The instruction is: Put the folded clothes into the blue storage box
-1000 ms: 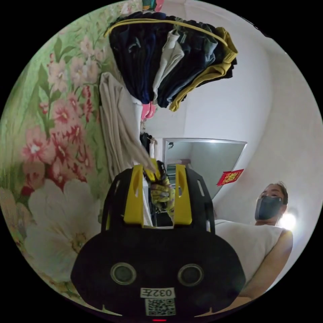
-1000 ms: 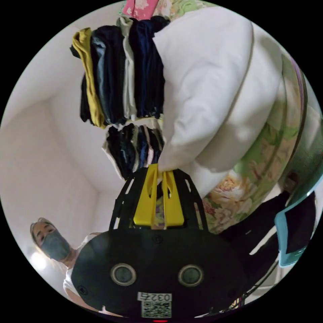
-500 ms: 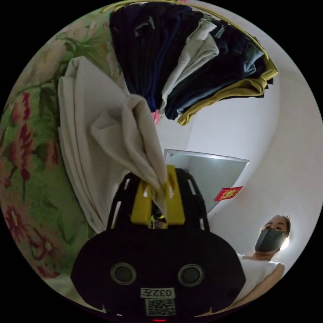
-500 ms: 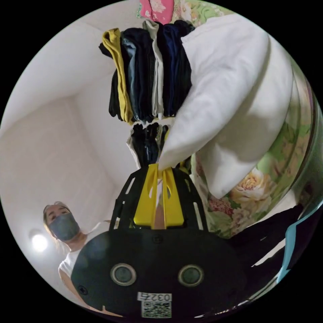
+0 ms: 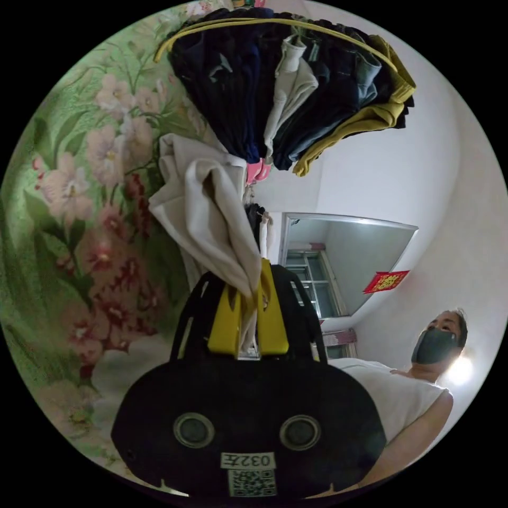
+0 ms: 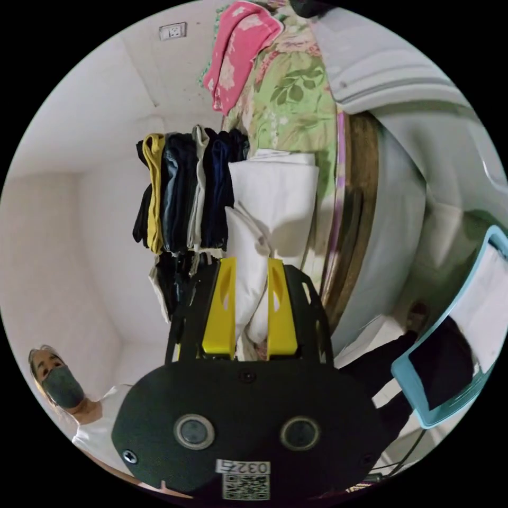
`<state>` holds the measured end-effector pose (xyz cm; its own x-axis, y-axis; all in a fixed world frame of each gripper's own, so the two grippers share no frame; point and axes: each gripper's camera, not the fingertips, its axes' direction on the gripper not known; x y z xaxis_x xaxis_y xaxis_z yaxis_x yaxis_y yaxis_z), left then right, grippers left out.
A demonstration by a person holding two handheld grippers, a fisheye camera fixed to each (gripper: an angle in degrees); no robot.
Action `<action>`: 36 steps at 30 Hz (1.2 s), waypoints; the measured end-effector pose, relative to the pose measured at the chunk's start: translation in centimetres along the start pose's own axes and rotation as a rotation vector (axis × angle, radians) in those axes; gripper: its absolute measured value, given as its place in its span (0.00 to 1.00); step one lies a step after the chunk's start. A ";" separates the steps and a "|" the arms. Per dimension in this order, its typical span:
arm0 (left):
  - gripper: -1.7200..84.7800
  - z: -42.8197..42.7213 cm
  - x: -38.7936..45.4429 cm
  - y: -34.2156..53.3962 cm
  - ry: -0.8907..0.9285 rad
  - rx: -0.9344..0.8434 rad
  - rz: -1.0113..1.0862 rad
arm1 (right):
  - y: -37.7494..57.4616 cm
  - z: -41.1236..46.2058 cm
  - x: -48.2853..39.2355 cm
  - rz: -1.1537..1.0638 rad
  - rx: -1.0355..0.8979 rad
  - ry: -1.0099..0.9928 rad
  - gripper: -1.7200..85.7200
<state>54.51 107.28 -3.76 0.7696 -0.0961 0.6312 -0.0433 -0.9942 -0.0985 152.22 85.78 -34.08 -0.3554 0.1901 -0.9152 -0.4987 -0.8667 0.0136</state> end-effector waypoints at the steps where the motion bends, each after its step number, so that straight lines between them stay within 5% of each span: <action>1: 0.01 -0.2 -0.1 -0.1 -0.010 -0.015 -0.009 | -0.7 0.4 -0.1 -0.014 -0.020 0.035 0.13; 13: 0.01 2.3 2.6 -0.9 -0.069 -0.030 0.000 | -3.3 3.7 -1.9 -0.096 -0.153 0.243 0.10; 21: 0.01 5.6 10.0 -2.0 -0.163 -0.066 0.161 | -3.7 1.6 -4.5 -0.234 -0.098 0.140 0.04; 28: 0.01 17.1 15.3 -1.2 -0.125 -0.424 0.293 | 4.8 -10.9 -0.9 -0.235 0.152 0.047 0.03; 36: 0.01 36.9 7.3 6.2 -0.263 -0.966 0.121 | 18.0 -19.3 11.7 0.201 0.386 0.111 0.03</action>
<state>83.35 102.21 -28.20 0.8370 -0.3009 0.4570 -0.5382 -0.6031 0.5887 154.37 63.45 -52.30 -0.3990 -0.0337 -0.9163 -0.6942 -0.6418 0.3259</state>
